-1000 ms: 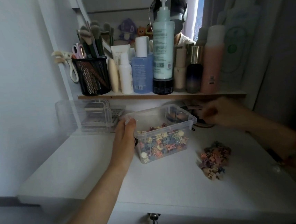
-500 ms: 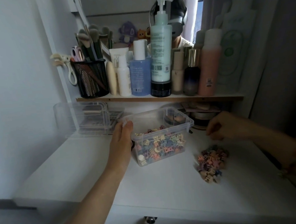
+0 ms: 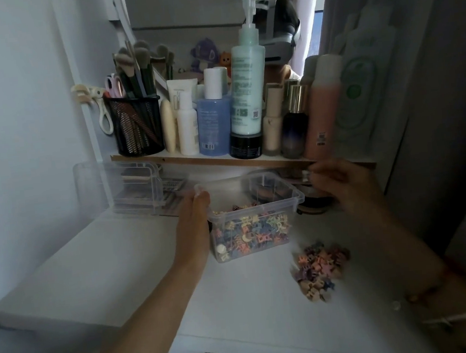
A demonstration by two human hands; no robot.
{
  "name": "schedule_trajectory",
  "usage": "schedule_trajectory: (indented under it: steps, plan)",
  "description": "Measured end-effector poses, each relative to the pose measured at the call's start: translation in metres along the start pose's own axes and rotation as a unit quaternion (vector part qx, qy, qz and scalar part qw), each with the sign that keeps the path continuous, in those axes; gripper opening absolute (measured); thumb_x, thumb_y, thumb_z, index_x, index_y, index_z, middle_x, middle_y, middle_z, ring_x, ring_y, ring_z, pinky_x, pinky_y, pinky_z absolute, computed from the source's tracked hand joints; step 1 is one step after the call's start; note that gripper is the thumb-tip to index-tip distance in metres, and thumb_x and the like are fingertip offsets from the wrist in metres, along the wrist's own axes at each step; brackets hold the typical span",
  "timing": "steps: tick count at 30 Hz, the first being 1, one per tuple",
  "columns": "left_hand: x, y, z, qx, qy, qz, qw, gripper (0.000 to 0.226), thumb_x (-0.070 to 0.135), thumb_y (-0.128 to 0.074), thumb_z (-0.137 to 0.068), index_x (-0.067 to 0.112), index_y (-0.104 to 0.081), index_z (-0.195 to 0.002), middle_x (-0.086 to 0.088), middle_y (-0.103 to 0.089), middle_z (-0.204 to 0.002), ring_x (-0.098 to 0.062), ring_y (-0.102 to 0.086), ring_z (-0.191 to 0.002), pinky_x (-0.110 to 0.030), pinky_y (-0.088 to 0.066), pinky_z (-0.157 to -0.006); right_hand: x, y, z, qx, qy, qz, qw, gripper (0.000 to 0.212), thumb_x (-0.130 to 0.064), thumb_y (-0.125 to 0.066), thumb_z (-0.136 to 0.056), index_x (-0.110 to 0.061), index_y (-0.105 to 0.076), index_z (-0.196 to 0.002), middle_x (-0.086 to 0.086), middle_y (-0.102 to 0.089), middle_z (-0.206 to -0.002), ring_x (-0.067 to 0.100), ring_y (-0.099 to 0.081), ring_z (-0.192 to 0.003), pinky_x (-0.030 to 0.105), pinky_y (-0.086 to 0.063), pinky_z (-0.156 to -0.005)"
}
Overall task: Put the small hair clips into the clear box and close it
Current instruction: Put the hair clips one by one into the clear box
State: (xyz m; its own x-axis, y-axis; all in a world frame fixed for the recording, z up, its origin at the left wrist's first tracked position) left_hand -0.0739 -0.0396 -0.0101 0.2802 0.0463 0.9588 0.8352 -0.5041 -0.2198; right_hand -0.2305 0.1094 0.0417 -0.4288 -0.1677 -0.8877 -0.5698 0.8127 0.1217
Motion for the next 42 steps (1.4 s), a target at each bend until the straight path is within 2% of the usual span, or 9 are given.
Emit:
schedule_trajectory:
  steps: [4,7,10,16,21,28,34,38,42]
  plan:
    - [-0.001,-0.001,0.002,-0.015,0.005,0.000,1.000,0.020,0.038,-0.036,-0.097,0.028,-0.054,-0.094,0.011,-0.054,-0.096,-0.002,-0.051,-0.085,-0.017,-0.036,-0.067,0.006,-0.017,0.004,-0.070,0.066,0.089,0.991,0.023,-0.003,-0.060,-0.083,-0.026,-0.064,-0.081,-0.011,-0.065,-0.086,-0.014,-0.059,-0.072,0.006,-0.046,-0.071]
    - [0.000,-0.002,0.003,-0.014,-0.001,-0.002,1.000,0.020,0.038,-0.035,-0.097,0.031,-0.051,-0.088,0.010,-0.054,-0.094,-0.003,-0.052,-0.085,-0.017,-0.037,-0.066,0.009,-0.004,0.003,-0.035,0.072,0.058,0.995,0.020,-0.008,-0.051,-0.090,-0.020,-0.064,-0.100,-0.017,-0.062,-0.093,-0.020,-0.058,-0.077,0.003,-0.045,-0.077]
    - [0.001,-0.003,0.003,-0.013,0.000,0.002,1.000,0.018,0.037,-0.035,-0.097,0.030,-0.051,-0.097,0.009,-0.055,-0.100,-0.006,-0.053,-0.091,-0.016,-0.038,-0.066,0.013,0.010,0.005,-0.035,0.009,0.075,0.997,0.019,-0.001,-0.054,-0.086,-0.017,-0.065,-0.084,-0.009,-0.062,-0.083,-0.007,-0.060,-0.073,0.007,-0.046,-0.069]
    - [0.003,-0.003,0.004,-0.012,0.003,0.003,1.000,0.017,0.031,-0.035,-0.098,0.025,-0.050,-0.102,0.012,-0.053,-0.091,-0.002,-0.051,-0.082,-0.009,-0.042,-0.058,0.038,0.010,0.017,-0.299,-0.121,0.344,0.882,0.022,-0.008,-0.060,-0.082,-0.027,-0.064,-0.072,-0.010,-0.063,-0.080,0.009,-0.060,-0.080,0.028,-0.049,-0.080]
    - [0.004,-0.003,0.003,-0.014,-0.004,-0.017,1.000,0.020,0.026,-0.036,-0.098,0.029,-0.049,-0.082,0.006,-0.048,-0.086,-0.004,-0.047,-0.074,-0.016,-0.038,-0.063,0.037,0.009,0.017,-0.270,-0.128,0.325,0.897,0.010,-0.011,-0.060,-0.085,-0.017,-0.066,-0.080,-0.004,-0.064,-0.077,0.009,-0.058,-0.069,0.017,-0.046,-0.061]
    - [0.002,-0.003,0.004,-0.008,-0.010,-0.017,1.000,0.022,0.025,-0.037,-0.097,0.029,-0.047,-0.078,0.005,-0.047,-0.082,-0.008,-0.046,-0.075,-0.021,-0.036,-0.064,0.041,0.012,0.014,-0.182,-0.108,0.353,0.911,0.022,-0.016,-0.050,-0.092,-0.004,-0.066,-0.103,0.002,-0.059,-0.094,0.013,-0.053,-0.089,0.024,-0.039,-0.077]
    - [0.002,-0.003,0.003,-0.005,-0.009,-0.010,1.000,0.023,0.023,-0.038,-0.097,0.028,-0.046,-0.076,0.006,-0.045,-0.078,-0.008,-0.045,-0.071,-0.023,-0.035,-0.063,0.013,0.007,0.000,0.028,0.005,0.145,0.989,0.021,-0.013,-0.046,-0.093,-0.008,-0.061,-0.079,-0.005,-0.051,-0.065,-0.004,-0.051,-0.053,0.004,-0.037,-0.049]
    - [0.004,-0.004,0.003,-0.014,-0.021,-0.011,1.000,0.022,0.026,-0.037,-0.098,0.029,-0.046,-0.078,0.007,-0.046,-0.078,-0.006,-0.045,-0.070,-0.018,-0.036,-0.061,0.002,-0.009,-0.003,-0.003,0.069,0.109,0.992,0.016,-0.009,-0.051,-0.090,-0.015,-0.062,-0.100,-0.012,-0.060,-0.082,-0.021,-0.054,-0.063,-0.001,-0.041,-0.064]
    - [0.003,-0.001,0.005,-0.013,-0.030,-0.022,0.999,0.022,0.028,-0.036,-0.098,0.031,-0.047,-0.079,0.009,-0.047,-0.079,-0.004,-0.047,-0.071,-0.009,-0.040,-0.055,0.012,0.005,0.004,-0.035,0.004,0.105,0.994,0.019,-0.005,-0.054,-0.087,-0.015,-0.060,-0.102,-0.011,-0.059,-0.081,-0.010,-0.058,-0.066,-0.002,-0.042,-0.060]
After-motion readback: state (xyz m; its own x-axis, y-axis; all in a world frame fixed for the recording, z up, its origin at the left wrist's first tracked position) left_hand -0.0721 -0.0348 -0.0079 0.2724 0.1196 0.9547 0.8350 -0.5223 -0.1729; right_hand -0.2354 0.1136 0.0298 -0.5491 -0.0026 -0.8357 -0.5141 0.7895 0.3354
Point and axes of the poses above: each hand's wrist, its own z-axis away from the middle knuckle, its own y-axis out of the back of the hand, x = y × z, the point moved 3 cm from there along -z, towards the middle knuckle
